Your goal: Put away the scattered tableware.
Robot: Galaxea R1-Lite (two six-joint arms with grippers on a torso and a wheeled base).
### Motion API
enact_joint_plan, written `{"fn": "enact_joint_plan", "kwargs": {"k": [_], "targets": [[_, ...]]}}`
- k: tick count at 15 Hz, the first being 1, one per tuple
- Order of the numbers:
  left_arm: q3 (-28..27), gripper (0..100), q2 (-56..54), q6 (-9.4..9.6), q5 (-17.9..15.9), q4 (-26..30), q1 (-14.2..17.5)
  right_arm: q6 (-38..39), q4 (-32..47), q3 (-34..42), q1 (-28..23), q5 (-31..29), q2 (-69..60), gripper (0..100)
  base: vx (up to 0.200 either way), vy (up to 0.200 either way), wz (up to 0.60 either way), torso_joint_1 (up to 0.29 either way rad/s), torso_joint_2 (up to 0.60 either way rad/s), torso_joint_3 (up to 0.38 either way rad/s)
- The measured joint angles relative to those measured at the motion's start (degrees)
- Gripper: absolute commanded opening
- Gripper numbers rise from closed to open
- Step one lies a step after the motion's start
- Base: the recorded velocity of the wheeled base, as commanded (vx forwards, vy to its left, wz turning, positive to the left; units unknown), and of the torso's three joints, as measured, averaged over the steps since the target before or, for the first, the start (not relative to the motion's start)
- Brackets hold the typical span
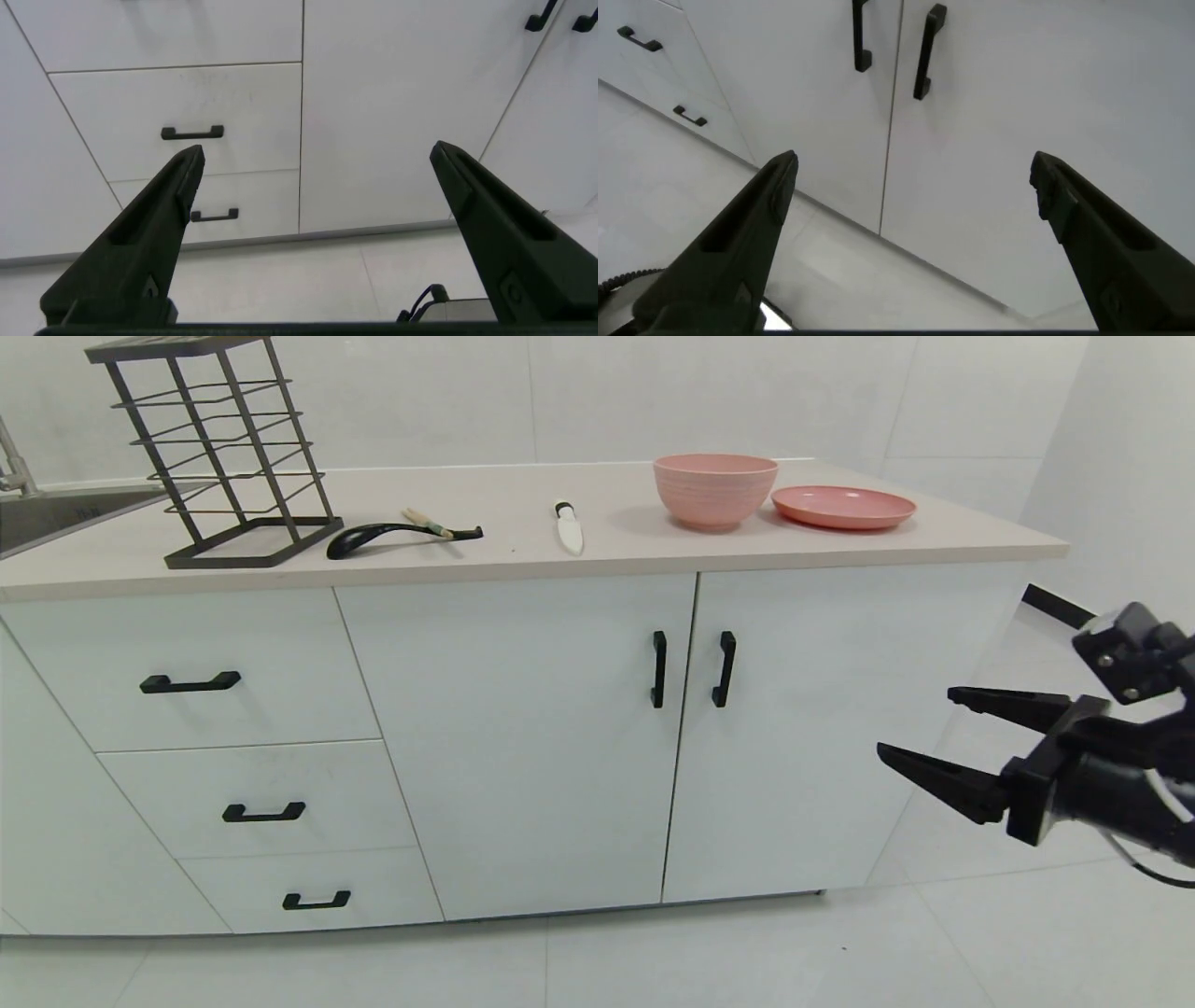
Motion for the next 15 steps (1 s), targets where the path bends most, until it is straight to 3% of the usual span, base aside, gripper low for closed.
{"fn": "enact_joint_plan", "kwargs": {"k": [4,7,8,10,13,15], "targets": [[0.0,100,0.0,-2.16,-0.1,0.0,-0.1,-0.1,-6.8,-4.6,1.1,3.9,9.4,100,0.0,0.0,0.0,0.0,0.0,0.0],[0.0,100,0.0,-1.08,-0.1,-0.1,-0.1,-0.2,-10.9,-5.4,2.7,4.9,14.2,100,0.0,0.0,0.0,0.0,0.0,0.0],[0.0,100,0.0,0.18,-0.2,-0.2,-0.1,-0.2,-11.3,-4.9,2.9,5.0,14.9,100,0.0,0.0,0.0,0.0,0.0,0.0],[-0.6,100,0.0,0.24,-0.7,-4.0,-0.1,-0.3,-12.5,-2.9,2.9,5.0,15.2,100,0.0,0.0,0.0,0.0,0.0,0.0],[-10.6,100,1.2,-0.79,-2.9,-8.9,-0.2,-0.3,-16.9,2.1,2.6,5.7,14.2,100,0.0,0.0,0.0,0.0,0.0,0.0],[-15.3,100,3.9,-1.08,-6.1,-7.7,-1.9,-0.2,-18.6,3.5,2.4,6.7,13.9,100,0.0,0.0,0.0,0.0,0.0,0.0]]}}
